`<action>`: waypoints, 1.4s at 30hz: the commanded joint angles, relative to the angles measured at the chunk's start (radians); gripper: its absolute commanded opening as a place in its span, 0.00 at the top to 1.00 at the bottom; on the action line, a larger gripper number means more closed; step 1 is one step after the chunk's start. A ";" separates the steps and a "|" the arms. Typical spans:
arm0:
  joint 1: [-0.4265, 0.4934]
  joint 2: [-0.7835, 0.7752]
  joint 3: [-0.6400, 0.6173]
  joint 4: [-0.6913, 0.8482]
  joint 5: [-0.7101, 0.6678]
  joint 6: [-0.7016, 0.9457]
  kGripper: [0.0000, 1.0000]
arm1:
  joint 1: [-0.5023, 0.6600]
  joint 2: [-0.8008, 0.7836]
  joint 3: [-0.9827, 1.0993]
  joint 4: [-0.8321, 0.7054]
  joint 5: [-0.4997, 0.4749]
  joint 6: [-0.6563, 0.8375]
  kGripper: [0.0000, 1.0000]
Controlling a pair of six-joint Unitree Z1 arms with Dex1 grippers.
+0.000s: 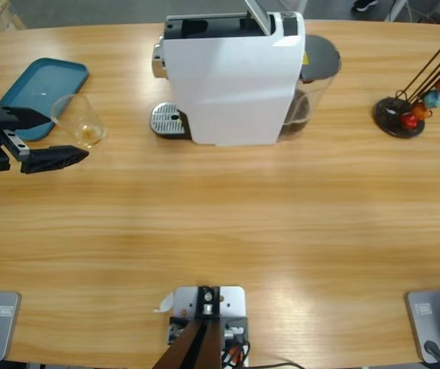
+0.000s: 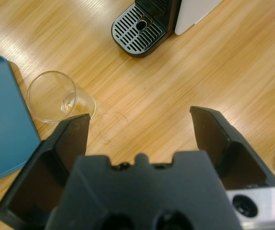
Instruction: Pour coffee
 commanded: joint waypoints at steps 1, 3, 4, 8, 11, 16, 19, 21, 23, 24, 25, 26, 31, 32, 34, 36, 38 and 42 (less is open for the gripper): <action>-0.007 0.034 0.002 0.004 0.001 -0.008 0.09 | 0.039 0.130 -0.035 0.013 0.084 0.012 1.00; -0.007 0.037 0.001 0.004 0.001 -0.008 0.09 | 0.039 0.142 -0.051 0.022 0.097 0.012 1.00; -0.007 0.038 0.001 0.004 0.001 -0.008 0.09 | 0.039 0.149 -0.058 0.026 0.103 0.012 1.00; -0.007 0.040 0.001 0.004 0.001 -0.009 0.08 | 0.039 0.161 -0.062 0.028 0.115 0.018 1.00; -0.007 0.042 0.001 0.004 0.001 -0.009 0.08 | 0.039 0.169 -0.062 0.035 0.122 0.031 1.00; -0.007 0.043 0.001 0.004 0.001 -0.009 0.08 | 0.039 0.185 -0.061 0.052 0.132 0.061 1.00; -0.007 0.043 0.001 0.004 0.001 -0.009 0.08 | 0.039 0.197 -0.061 0.053 0.140 0.070 1.00; -0.007 0.043 0.001 0.004 0.001 -0.009 0.08 | 0.039 0.205 -0.061 0.053 0.143 0.073 1.00; -0.007 0.045 0.001 0.004 0.001 -0.009 0.08 | 0.039 0.208 -0.058 0.053 0.143 0.080 1.00; -0.007 0.045 0.001 0.004 0.001 -0.009 0.08 | 0.039 0.208 -0.057 0.053 0.143 0.082 1.00; -0.007 0.047 0.001 0.004 0.001 -0.009 0.08 | 0.039 0.209 -0.055 0.053 0.143 0.083 1.00; -0.007 0.048 -0.001 0.004 0.001 -0.009 0.08 | 0.039 0.211 -0.053 0.053 0.143 0.084 1.00; -0.007 0.051 -0.002 0.004 0.001 -0.009 0.08 | 0.039 0.225 -0.050 0.053 0.152 0.094 1.00; -0.007 0.053 -0.002 0.004 0.001 -0.009 0.08 | 0.039 0.227 -0.050 0.053 0.154 0.096 1.00; -0.007 0.053 -0.002 0.004 0.001 -0.009 0.08 | 0.039 0.234 -0.050 0.053 0.158 0.099 1.00; -0.007 0.054 -0.002 0.004 0.001 -0.009 0.08 | 0.039 0.238 -0.050 0.053 0.159 0.100 1.00; -0.007 0.055 -0.002 0.004 0.001 -0.009 0.08 | 0.039 0.243 -0.050 0.053 0.160 0.101 1.00; -0.007 0.057 -0.004 0.004 0.001 -0.009 0.08 | 0.039 0.254 -0.052 0.051 0.162 0.107 1.00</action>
